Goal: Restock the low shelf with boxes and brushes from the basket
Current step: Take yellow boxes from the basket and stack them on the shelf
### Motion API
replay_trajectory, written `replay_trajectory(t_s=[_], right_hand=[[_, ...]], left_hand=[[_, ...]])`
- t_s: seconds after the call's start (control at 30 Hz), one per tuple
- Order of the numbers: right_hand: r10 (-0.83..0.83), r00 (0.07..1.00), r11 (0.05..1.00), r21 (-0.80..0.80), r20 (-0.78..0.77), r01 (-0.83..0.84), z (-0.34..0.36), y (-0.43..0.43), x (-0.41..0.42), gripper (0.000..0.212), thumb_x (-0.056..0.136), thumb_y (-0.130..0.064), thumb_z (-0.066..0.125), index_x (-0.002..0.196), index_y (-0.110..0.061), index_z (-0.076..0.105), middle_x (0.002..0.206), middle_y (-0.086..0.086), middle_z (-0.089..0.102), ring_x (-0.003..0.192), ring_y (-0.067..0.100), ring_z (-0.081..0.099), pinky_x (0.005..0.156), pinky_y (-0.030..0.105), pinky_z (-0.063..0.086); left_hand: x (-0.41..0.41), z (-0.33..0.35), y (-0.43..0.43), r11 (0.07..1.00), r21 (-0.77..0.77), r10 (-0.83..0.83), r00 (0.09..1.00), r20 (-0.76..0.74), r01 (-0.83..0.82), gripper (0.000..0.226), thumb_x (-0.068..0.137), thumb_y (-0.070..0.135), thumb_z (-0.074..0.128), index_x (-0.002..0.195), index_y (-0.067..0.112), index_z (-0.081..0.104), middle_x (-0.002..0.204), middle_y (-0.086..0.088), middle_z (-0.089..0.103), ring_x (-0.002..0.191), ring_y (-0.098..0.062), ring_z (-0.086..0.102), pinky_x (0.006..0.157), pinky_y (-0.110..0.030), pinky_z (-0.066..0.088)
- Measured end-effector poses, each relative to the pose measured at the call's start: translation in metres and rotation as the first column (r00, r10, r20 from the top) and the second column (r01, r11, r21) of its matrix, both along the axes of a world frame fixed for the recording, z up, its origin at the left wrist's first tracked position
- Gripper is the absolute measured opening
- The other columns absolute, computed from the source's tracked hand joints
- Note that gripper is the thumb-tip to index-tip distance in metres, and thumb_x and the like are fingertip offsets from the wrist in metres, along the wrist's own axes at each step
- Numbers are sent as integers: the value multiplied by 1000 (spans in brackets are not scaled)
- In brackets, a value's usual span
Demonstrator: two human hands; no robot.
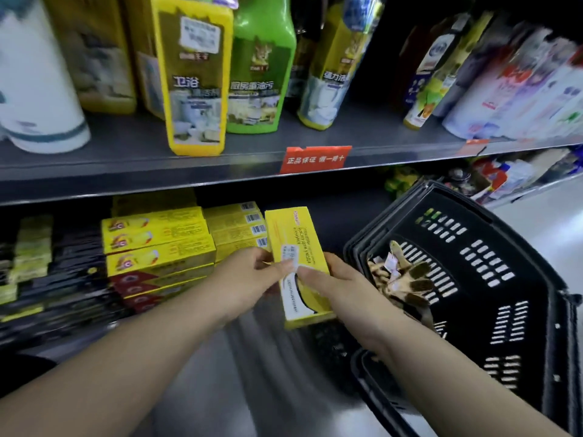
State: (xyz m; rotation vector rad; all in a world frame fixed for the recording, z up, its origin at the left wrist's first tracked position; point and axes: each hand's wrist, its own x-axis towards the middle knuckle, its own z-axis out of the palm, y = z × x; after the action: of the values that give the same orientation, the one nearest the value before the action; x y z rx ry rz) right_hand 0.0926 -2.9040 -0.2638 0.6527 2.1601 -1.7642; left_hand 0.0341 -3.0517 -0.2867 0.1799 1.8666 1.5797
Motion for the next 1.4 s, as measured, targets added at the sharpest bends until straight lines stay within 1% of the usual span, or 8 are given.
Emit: replay_trajectory(t_s=[0.2,0.57,0.7,0.8,0.93,1.1,1.27,1.4], right_hand=[[45,997,921,383,63,-66,-33,8,-84,38,93,-36,54,117,-7,55,109,9,62,97,24,59,80,34,46],[491,846,331,854,208,-402,-102,4,-233,60,94,-44,49,144,-14,32,140,16,44,127,36,41,107,41,34],[499,852,429,809,159,-402,-124,7,-266,46,100,-11,42,142,5,31,147,21,35,134,30,35,70,-3,38],[446,891,487,813,83,-319,-139,8,-284,42,101,-16,39,141,-3,34,143,17,39,128,32,40,98,23,39],[500,864,605,688,64,-401,-161,-2,-301,40,99,-17,45,136,-3,38,127,15,48,95,22,53,65,12,43],[617,742,395,712,263,-580,-186,-4,-314,50,97,-20,44,145,-23,32,151,17,27,139,39,23,113,44,25],[590,715,298,722,375,-624,-196,-8,-309,54,101,-33,31,151,-24,15,159,12,9,125,24,40,103,39,34],[514,744,258,750,428,-609,-199,-14,-302,56,100,-39,29,151,-20,16,159,11,9,145,34,8,117,51,7]], left_hand=[[-29,1,-36,854,-514,-280,766,-579,-76,40,90,41,53,126,22,51,121,6,59,112,-16,54,90,-30,44],[-68,-41,-56,621,-767,-501,669,-548,-163,54,91,42,50,139,25,34,145,-1,37,135,-23,31,114,-38,11],[-89,-32,-59,665,-689,-321,723,-612,-288,54,88,41,55,138,28,38,140,-5,44,128,-27,40,106,-38,26],[-95,-35,-59,643,-705,-318,733,-601,-300,60,85,48,57,140,35,34,140,-4,44,128,-28,38,106,-37,26],[-98,-44,-62,596,-760,-374,748,-549,-260,72,82,57,54,144,43,21,147,-1,34,134,-27,28,113,-41,15],[-103,-53,-65,563,-788,-383,765,-518,-251,76,80,58,53,145,37,22,150,-2,32,135,-29,27,113,-41,16],[-103,-53,-68,545,-796,-377,772,-513,-263,78,76,57,52,145,31,26,146,-6,36,132,-31,32,112,-42,21],[-103,-52,-67,564,-780,-367,763,-531,-271,75,76,56,51,144,31,29,145,-6,38,131,-31,33,110,-40,22]])
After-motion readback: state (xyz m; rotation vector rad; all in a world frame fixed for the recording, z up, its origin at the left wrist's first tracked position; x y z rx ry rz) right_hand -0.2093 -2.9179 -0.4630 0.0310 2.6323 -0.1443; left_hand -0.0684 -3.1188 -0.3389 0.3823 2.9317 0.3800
